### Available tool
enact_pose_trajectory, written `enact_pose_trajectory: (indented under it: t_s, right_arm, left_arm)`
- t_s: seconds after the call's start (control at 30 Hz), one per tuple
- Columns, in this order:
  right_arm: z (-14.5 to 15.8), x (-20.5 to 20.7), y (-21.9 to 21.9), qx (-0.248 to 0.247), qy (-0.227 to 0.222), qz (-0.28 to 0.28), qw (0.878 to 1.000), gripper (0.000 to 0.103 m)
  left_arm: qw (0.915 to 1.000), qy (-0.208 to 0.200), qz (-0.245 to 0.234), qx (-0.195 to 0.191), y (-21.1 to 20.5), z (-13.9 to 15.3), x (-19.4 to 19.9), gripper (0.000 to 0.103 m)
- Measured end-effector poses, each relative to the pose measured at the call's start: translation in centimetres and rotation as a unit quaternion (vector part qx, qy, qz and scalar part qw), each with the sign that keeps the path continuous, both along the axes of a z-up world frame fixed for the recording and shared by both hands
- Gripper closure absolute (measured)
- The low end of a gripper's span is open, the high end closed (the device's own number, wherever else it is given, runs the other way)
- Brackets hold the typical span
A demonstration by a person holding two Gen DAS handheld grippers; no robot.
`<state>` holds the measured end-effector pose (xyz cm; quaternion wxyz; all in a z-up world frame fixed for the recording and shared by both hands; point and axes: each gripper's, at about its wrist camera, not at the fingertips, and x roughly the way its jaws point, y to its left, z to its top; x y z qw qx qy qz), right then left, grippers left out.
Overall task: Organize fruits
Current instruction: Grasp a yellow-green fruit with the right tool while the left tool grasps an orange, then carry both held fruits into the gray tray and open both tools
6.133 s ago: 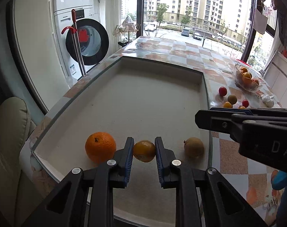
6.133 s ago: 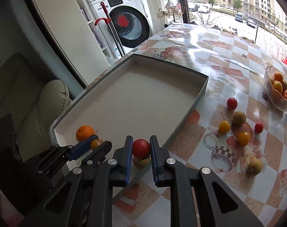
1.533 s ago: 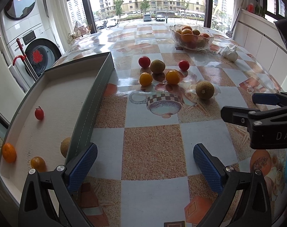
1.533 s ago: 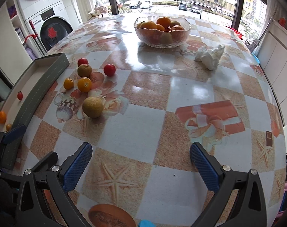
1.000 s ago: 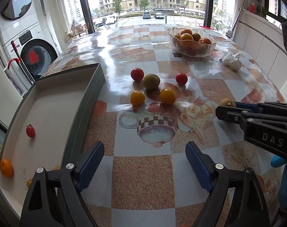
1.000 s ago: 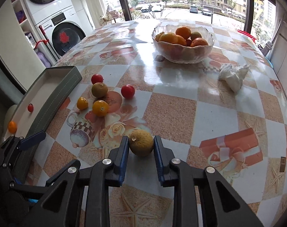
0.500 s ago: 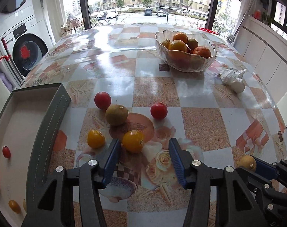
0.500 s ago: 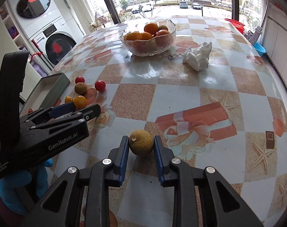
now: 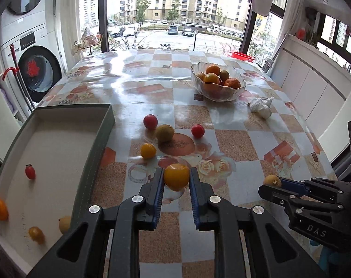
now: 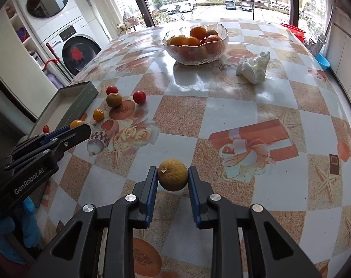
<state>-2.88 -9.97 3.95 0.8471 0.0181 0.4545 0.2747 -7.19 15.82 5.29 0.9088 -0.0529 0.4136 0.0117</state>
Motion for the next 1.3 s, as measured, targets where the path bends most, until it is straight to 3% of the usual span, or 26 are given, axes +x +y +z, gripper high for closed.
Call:
enact_pose_trajectory:
  t_s: [0.3,0.63,0.93,1.3]
  right_arm:
    - [1.9,-2.6,5.8,0.005,-0.012,0.061,0.998,0.075]
    - [4.6,-5.8,15.4,0.002,-0.039,0.146,0.988,0.075]
    - [5.2,-7.3,22.4,-0.028,-0.056,0.195,0.979,0.075]
    - [3.9,-6.4,24.7,-0.050,-0.036,0.203,0.977,0.074]
  left_arm:
    - [0.9962,-0.029,0.076,0.029,6.6,1.3,-5.7,0.080]
    - [0.9854,-0.012,0.167,0.032,13.5,-0.9,-9.1,0.080]
    - [0.9817,-0.007,0.189,0.020,15.6,-2.2,-9.4,0.080]
    - [0.9816,0.004,0.190,0.022,16.0,-3.1,-8.9,0.080]
